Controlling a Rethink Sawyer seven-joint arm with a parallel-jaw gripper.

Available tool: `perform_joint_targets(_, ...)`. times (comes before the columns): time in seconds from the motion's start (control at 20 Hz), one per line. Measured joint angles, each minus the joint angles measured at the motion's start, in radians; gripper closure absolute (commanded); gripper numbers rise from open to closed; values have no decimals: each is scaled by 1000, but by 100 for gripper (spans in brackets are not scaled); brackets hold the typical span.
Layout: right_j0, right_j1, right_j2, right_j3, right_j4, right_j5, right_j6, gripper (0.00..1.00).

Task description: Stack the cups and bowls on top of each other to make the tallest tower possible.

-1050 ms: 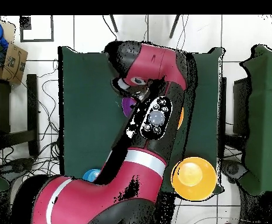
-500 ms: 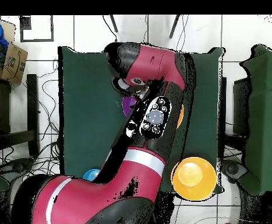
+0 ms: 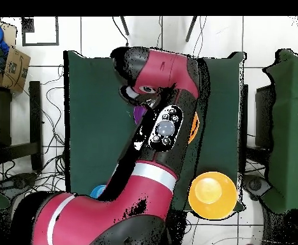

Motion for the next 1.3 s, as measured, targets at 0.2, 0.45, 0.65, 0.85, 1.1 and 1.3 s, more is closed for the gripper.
perform_joint_targets(0.2, 9, 0, 0, 0, 0, 0, 0, 100)
perform_joint_targets(0.45, 14, 0, 0, 0, 0, 0, 0, 100)
perform_joint_targets(0.65, 15, 0, 0, 0, 0, 0, 0, 100)
perform_joint_targets(0.85, 17, 0, 0, 6, 1, -8, 0, 100)
perform_joint_targets(1.1, 20, 0, 0, 14, 1, -35, 0, 100)
perform_joint_targets(1.3, 24, -1, 0, 22, 1, -58, 0, 100)
